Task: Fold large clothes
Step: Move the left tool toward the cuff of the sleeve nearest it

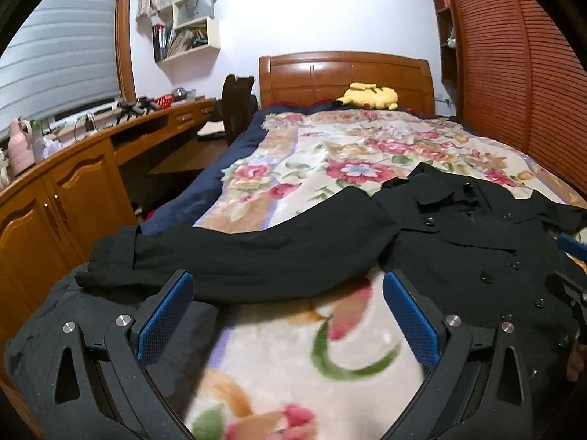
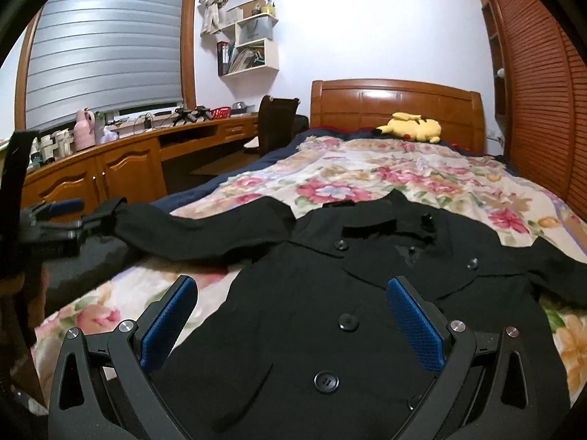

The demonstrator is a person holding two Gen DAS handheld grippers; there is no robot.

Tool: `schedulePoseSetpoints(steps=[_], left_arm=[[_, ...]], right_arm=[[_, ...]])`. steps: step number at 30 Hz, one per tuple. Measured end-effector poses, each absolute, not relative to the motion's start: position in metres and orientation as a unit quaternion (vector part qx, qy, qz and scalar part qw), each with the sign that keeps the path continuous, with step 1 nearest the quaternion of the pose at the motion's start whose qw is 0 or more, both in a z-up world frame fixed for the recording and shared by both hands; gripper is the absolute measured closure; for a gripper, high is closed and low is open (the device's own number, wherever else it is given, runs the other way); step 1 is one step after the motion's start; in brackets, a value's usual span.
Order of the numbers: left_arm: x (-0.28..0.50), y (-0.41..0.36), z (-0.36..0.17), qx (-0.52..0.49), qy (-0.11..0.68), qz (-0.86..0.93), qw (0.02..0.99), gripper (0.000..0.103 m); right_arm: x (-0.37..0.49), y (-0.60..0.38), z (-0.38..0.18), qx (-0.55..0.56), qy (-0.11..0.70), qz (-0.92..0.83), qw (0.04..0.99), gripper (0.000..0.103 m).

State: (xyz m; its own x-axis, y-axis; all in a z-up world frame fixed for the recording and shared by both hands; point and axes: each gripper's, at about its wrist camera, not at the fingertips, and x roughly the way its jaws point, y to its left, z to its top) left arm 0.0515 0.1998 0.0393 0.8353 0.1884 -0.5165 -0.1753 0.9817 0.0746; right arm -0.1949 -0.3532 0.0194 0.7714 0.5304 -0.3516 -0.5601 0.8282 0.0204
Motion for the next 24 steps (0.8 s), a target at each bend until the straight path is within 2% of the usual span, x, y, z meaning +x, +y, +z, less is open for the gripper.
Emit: schedulePoseSetpoints(steps=[7,13,18,24], left_arm=[[0.06,0.246,0.049,0.037,0.297,0.127,0.946,0.0],[0.063,0.31,0.047,0.005,0.326,0.16,0.932,0.001],[0.068,0.358,0.032,-0.041,0.364,0.182,0.913,0.023],[0.069,0.396,0.026,-0.074,0.371,0.23,0.897,0.024]], right_arm=[[-0.19,-0.367,0.015,-0.048,0.196,0.298,0.933,0.0],[-0.197,-0.365,0.02,-0.058,0.196,0.306,0.93,0.0],[-0.205,-0.363,0.02,-0.066,0.198,0.307,0.929,0.0],[-0.208,-0.358,0.018,-0.075,0.2,0.305,0.928,0.0]])
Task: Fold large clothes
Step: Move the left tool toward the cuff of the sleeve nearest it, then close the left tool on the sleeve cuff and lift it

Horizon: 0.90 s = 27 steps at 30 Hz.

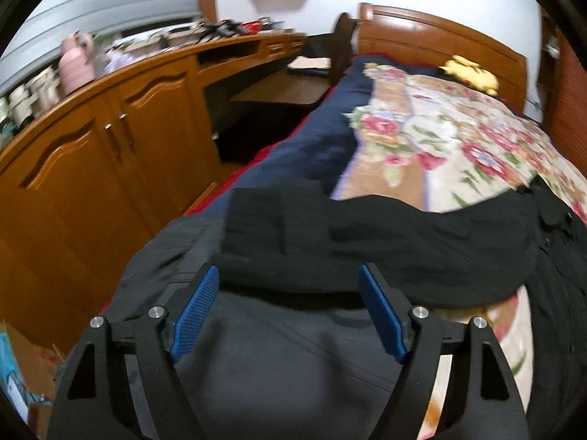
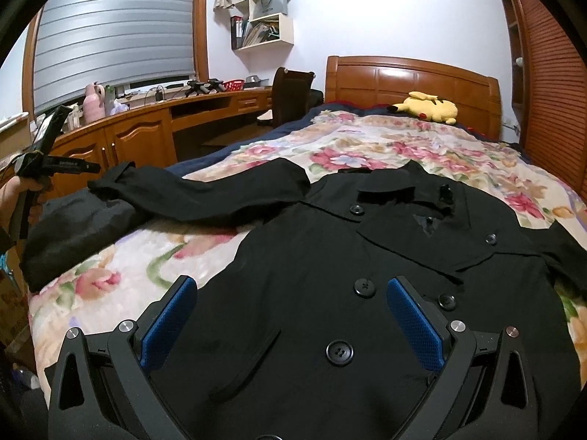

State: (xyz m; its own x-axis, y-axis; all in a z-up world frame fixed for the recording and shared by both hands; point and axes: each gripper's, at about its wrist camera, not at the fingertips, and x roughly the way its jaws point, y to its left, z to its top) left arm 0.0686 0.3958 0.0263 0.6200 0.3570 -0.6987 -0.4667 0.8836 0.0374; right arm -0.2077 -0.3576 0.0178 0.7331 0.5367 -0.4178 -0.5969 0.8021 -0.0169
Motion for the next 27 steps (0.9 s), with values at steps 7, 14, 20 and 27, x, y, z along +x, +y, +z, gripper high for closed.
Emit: schedulePoseSetpoints(steps=[7,14,20,27], left_arm=[[0.087,0.42,0.011,-0.08,0.399,0.248,0.879,0.024],[0.093,0.446,0.001,-0.115,0.404,0.277,0.864,0.038],[0.093,0.447,-0.019,-0.125,0.433,0.27,0.851,0.042],[0.106,0.42,-0.007,-0.096,0.434,0.218,0.869,0.094]], right_arm=[[-0.205,-0.356,0.019,-0.077,0.21,0.308,0.925,0.0],[-0.204,-0.354,0.021,-0.078,0.21,0.31,0.924,0.0],[-0.204,-0.352,0.02,-0.078,0.211,0.312,0.923,0.0],[-0.203,-0.349,0.019,-0.086,0.209,0.311,0.923,0.0]])
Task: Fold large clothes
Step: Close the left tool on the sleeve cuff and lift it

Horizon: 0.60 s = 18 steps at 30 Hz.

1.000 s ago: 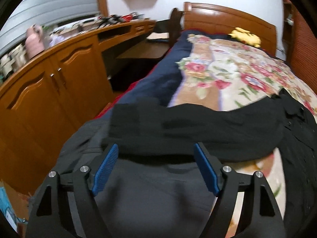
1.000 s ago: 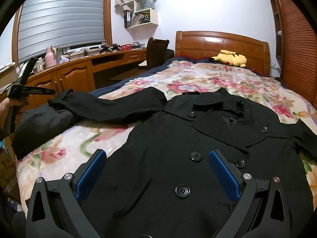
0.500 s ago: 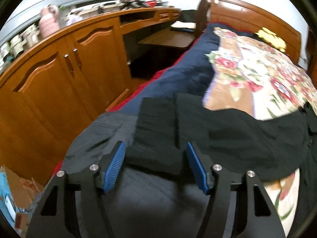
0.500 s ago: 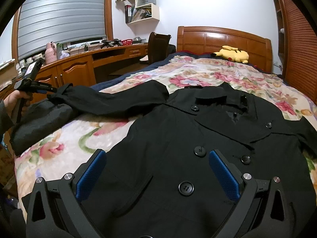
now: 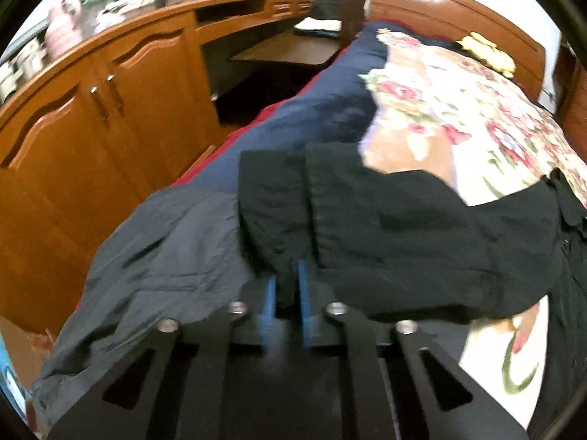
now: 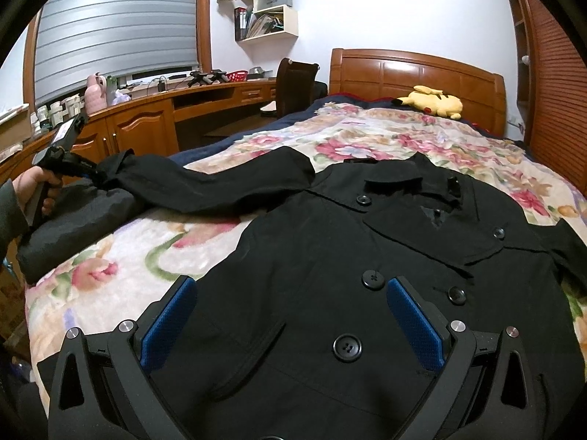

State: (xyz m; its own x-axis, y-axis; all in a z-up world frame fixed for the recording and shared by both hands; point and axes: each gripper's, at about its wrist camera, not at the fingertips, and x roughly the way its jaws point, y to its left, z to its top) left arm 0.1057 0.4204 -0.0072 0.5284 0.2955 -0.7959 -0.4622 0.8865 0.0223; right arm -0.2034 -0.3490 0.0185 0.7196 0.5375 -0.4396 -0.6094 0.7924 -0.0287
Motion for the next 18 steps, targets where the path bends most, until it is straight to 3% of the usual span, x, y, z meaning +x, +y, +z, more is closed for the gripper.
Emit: schedulePoseSetpoints(steps=[13,18], left_arm=[[0.119,0.242,0.106,-0.002,0.332,0.08,0.94,0.095],[0.121,0.176,0.127,0.02,0.309,0.026,0.95,0.095]], right_arm=[[-0.209,-0.364,0.034,-0.078,0.197,0.303,0.929,0.0],[-0.209,-0.383,0.042,-0.062,0.188,0.296,0.934,0.0]])
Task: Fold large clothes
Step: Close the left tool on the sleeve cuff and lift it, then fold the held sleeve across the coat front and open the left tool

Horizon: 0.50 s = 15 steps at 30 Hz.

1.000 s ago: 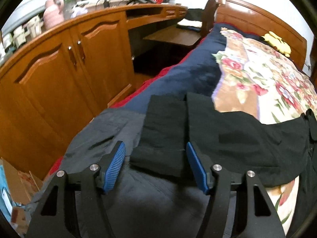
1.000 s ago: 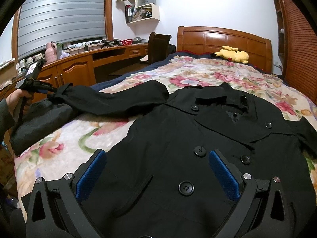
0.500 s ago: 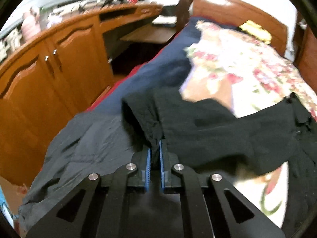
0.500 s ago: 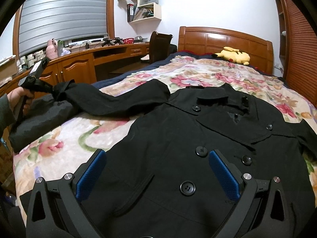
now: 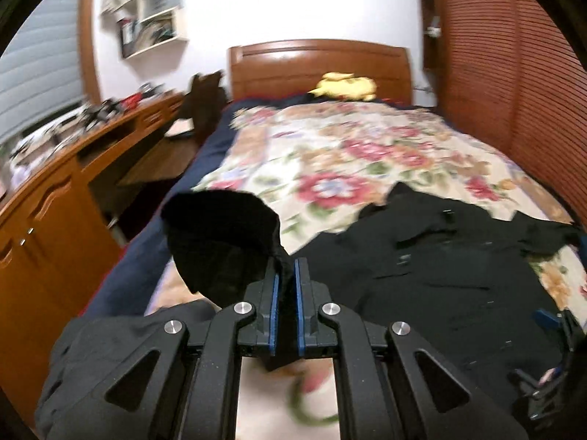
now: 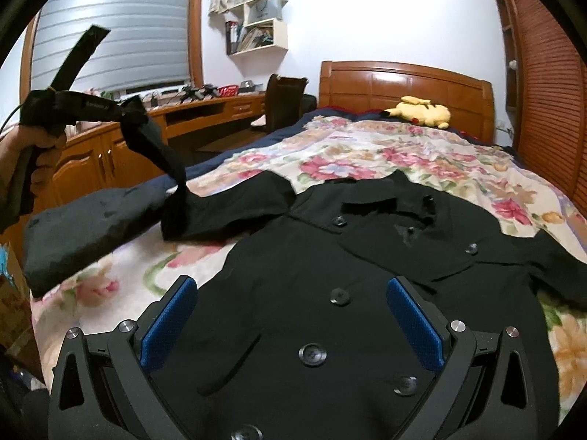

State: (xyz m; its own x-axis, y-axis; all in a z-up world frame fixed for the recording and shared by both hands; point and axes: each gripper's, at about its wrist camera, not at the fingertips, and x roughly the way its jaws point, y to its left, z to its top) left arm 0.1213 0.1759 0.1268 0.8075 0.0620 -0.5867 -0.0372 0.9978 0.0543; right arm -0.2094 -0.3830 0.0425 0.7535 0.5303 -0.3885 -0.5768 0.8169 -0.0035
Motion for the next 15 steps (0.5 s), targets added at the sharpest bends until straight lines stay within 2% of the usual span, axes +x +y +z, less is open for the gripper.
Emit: schedulePoseSetpoints(steps=[15], left_arm=[[0.126,0.046,0.132,0.049,0.298,-0.08,0.95,0.095]], right_arm=[[-0.2,-0.433,0.052,-0.01,0.182,0.232,0.956,0.0]])
